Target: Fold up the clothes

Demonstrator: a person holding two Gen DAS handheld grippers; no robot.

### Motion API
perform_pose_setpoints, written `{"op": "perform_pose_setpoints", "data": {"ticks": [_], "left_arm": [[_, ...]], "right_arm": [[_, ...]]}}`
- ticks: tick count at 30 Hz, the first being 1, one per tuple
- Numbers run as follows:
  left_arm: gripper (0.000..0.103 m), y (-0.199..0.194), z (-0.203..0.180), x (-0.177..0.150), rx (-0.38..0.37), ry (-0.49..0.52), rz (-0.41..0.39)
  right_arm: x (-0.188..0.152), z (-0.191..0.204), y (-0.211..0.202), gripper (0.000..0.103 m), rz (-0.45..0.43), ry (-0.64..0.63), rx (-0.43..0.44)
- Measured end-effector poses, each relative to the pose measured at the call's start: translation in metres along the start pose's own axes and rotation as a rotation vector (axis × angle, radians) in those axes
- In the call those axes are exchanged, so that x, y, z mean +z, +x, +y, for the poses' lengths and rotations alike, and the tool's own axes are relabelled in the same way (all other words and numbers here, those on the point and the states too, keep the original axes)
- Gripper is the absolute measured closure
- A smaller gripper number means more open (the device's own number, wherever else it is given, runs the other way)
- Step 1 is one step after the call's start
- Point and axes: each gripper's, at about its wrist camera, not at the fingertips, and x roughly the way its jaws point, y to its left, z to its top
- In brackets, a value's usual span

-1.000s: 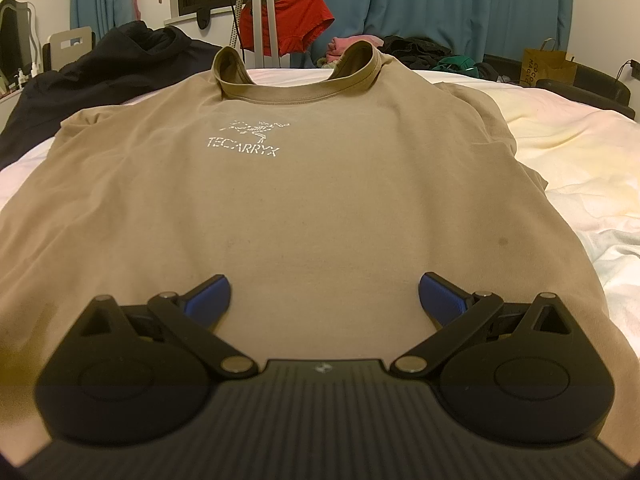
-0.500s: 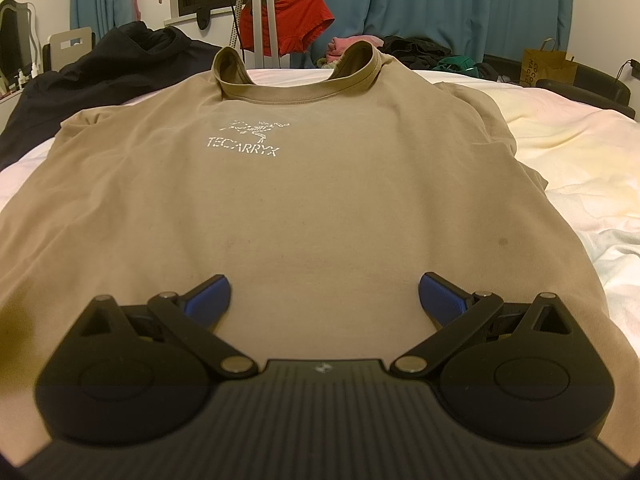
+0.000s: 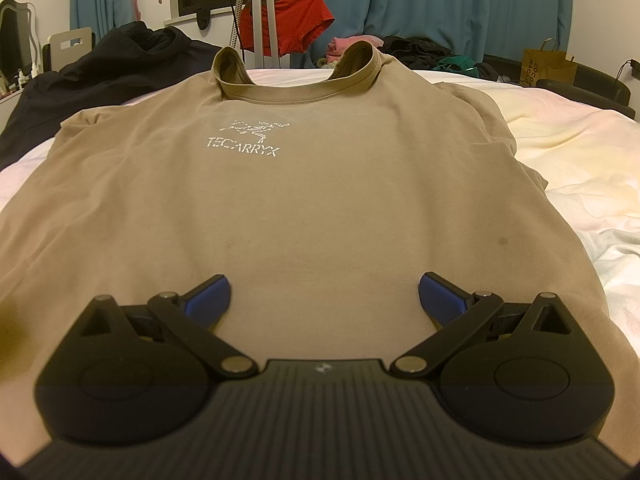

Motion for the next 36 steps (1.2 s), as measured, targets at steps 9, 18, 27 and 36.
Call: {"op": "perform_pose_setpoints", "data": {"ticks": [9,18,27,36], "left_arm": [[0.0,-0.003,-0.015,-0.005,-0.026,0.063,-0.001],[0.0,-0.01,-0.007,-0.001,-0.028,0.028,-0.02],[0.0,-0.024,0.005,0.007,-0.026,-0.056,-0.041],[0.0,-0.018,0.035,0.01,-0.005,-0.282,0.001]], "right_arm": [[0.0,0.0,0.0,0.0,0.0,0.0,0.0],[0.0,-0.001,0.0,0.0,0.0,0.0,0.001],[0.0,-0.001,0.0,0.0,0.0,0.0,0.001],[0.0,0.0,0.0,0.0,-0.001,0.001,0.001]]}}
